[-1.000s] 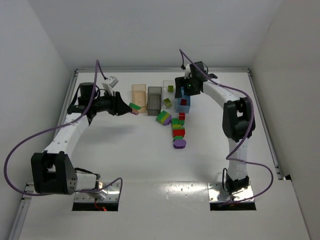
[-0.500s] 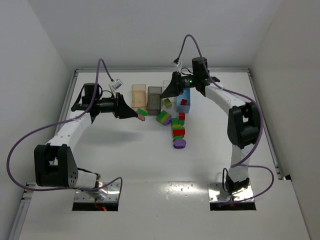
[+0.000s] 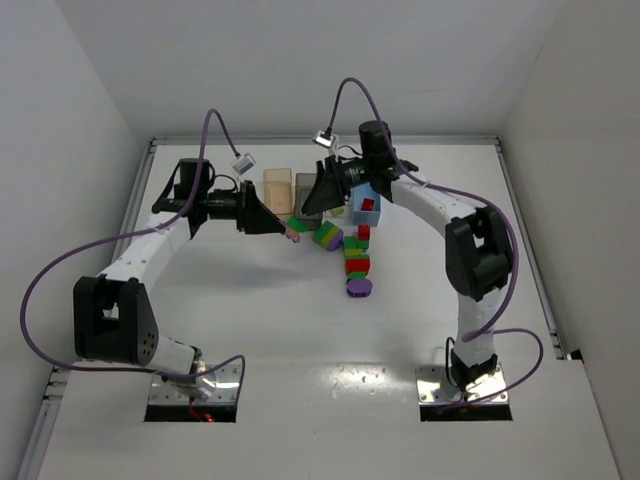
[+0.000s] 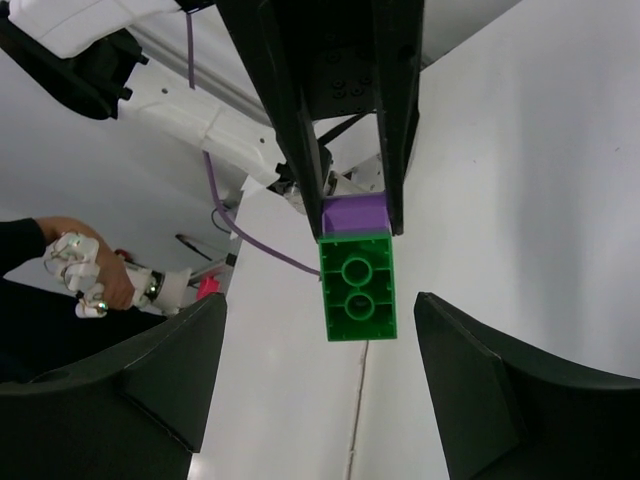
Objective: Sort the legos into containers by color
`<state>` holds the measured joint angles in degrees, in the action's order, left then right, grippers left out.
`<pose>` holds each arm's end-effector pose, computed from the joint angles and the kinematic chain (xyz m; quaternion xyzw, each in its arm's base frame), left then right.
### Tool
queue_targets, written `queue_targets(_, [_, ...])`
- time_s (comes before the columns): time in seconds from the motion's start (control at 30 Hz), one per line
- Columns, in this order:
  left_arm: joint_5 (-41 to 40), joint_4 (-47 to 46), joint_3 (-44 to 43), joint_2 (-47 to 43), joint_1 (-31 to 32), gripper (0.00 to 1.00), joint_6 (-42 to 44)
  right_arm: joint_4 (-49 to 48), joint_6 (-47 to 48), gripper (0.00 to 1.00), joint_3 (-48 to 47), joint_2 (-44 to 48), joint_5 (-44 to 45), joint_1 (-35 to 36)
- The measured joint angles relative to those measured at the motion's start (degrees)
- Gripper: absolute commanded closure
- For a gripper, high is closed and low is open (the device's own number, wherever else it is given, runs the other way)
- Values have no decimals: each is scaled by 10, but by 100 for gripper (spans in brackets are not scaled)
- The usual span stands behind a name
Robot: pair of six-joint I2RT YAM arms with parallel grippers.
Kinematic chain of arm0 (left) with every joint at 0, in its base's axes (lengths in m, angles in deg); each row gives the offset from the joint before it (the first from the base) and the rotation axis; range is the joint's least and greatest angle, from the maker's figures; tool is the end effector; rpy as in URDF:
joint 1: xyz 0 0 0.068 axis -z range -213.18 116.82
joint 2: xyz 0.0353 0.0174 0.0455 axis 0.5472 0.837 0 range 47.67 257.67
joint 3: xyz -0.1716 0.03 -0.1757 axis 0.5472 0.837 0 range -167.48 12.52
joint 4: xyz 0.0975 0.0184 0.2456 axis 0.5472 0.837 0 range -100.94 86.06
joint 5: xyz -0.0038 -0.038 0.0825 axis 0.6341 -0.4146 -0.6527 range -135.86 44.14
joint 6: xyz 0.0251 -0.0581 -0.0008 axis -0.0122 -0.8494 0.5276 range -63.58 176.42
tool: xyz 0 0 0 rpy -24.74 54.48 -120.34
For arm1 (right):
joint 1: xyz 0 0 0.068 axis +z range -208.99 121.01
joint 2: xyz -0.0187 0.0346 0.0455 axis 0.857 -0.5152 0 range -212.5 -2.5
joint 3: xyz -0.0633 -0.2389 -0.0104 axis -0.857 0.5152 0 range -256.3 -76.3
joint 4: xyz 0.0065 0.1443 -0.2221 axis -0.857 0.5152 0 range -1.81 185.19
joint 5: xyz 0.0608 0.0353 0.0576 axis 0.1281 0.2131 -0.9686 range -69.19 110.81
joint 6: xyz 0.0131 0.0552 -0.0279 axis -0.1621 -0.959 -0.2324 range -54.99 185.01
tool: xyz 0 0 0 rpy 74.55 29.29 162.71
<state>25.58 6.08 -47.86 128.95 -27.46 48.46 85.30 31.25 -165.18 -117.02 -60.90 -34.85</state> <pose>0.3022 -0.0766 0.2608 0.2419 0.7343 -0.5633 0.2914 0.3851 0.2251 0.2449 -0.3082 0.6580 0.6793 0.1029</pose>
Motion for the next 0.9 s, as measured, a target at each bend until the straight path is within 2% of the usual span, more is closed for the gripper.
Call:
queue_targets(0.37, [1,0,-10,10,7,90,2,-14,-4,28,5,-13,-2,32])
queue_targets(0.47, [2,0,-10,10,7,90,2,-14,-6,39,7,-20,-2,36])
queue_targets(0.7, [4,0,-11,10,7,90,2,-15,-6,54,7,-26,1,41])
queue_targets(0.8, [9,2,-14,11,7,90,2,-16,-5,66,7,-26,7,41])
queue_targets(0.9, [10,5,-16,12,7,90,1,-19,-3,67,7,-26,7,41])
